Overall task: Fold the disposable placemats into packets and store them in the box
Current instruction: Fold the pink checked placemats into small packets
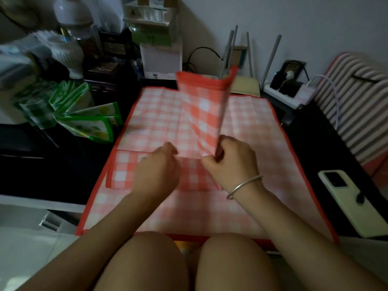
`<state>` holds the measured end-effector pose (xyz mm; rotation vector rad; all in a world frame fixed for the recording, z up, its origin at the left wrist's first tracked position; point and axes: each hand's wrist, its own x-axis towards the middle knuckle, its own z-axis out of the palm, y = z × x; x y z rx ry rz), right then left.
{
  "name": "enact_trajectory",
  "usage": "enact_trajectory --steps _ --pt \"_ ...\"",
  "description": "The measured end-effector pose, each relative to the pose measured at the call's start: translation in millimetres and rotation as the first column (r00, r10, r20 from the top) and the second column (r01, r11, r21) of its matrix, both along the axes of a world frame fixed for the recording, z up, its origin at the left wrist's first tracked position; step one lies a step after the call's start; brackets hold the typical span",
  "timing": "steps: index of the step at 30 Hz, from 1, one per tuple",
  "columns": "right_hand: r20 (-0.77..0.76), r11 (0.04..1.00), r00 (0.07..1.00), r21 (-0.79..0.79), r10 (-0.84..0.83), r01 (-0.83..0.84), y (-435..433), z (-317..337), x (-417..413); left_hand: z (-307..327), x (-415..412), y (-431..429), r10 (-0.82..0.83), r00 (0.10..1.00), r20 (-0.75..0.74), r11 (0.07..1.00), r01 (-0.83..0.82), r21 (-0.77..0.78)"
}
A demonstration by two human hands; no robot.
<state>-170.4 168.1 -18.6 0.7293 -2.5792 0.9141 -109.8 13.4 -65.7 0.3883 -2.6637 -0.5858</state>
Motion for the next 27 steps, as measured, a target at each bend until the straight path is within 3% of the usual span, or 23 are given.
enact_trajectory --steps 2,4,6,8,9,11,12,14,16,20,24,27 --pt "-0.085 0.992 0.992 0.094 0.095 -0.087 -14.6 -5.1 -0.8 2.3 21.6 -24.3 0.164 0.986 0.023 0.981 -0.161 -0.112" --pt "-0.132 0.966 0.977 0.218 0.168 -0.137 -29.3 -9.8 1.8 -3.4 41.6 -47.4 0.229 0.969 0.094 0.971 -0.219 -0.098" --pt "-0.164 0.929 0.964 0.341 0.21 -0.145 -42.6 -17.9 7.2 -16.6 56.8 -68.6 0.193 0.977 0.093 0.981 -0.195 0.011" --pt "-0.169 0.868 0.951 0.474 0.258 -0.151 -54.8 -26.1 13.6 -30.6 64.6 -87.1 0.18 0.983 0.045 0.951 -0.186 0.248" --pt "-0.179 0.832 0.943 0.535 0.281 -0.147 -59.1 -31.1 15.8 -33.3 64.2 -94.9 0.223 0.974 0.032 0.864 -0.213 0.457" --pt "-0.181 0.771 0.916 0.61 0.358 -0.181 -65.4 -41.1 17.5 -32.0 62.8 -104.6 0.338 0.94 0.038 0.503 -0.215 0.837" --pt "-0.167 0.747 0.901 0.628 0.4 -0.216 -64.8 -44.6 17.0 -29.0 61.5 -105.7 0.369 0.928 0.055 0.336 -0.189 0.923" --pt "-0.171 0.722 0.866 0.638 0.471 -0.267 -62.6 -49.9 15.1 -18.8 61.9 -106.6 0.362 0.926 0.11 0.186 -0.187 0.965" --pt "-0.19 0.708 0.828 0.637 0.527 -0.304 -59.3 -53.9 13.6 -12.9 62.1 -107.4 0.316 0.94 0.129 0.194 -0.197 0.961" --pt "-0.147 0.693 0.784 0.584 0.603 -0.423 -48.8 -64.1 5.1 -18.3 61.8 -110.2 0.305 0.94 0.15 0.403 -0.27 0.874" --pt "-0.054 0.821 0.896 0.427 0.441 -0.379 -45.8 -60.6 0.4 -32.3 63.6 -107.3 0.325 0.938 0.116 0.556 -0.289 0.779" --pt "0.122 0.786 0.957 0.548 0.264 -0.286 -48.3 -64.0 -5.9 -37.6 63.4 -105.3 0.356 0.931 0.085 0.647 -0.311 0.696"
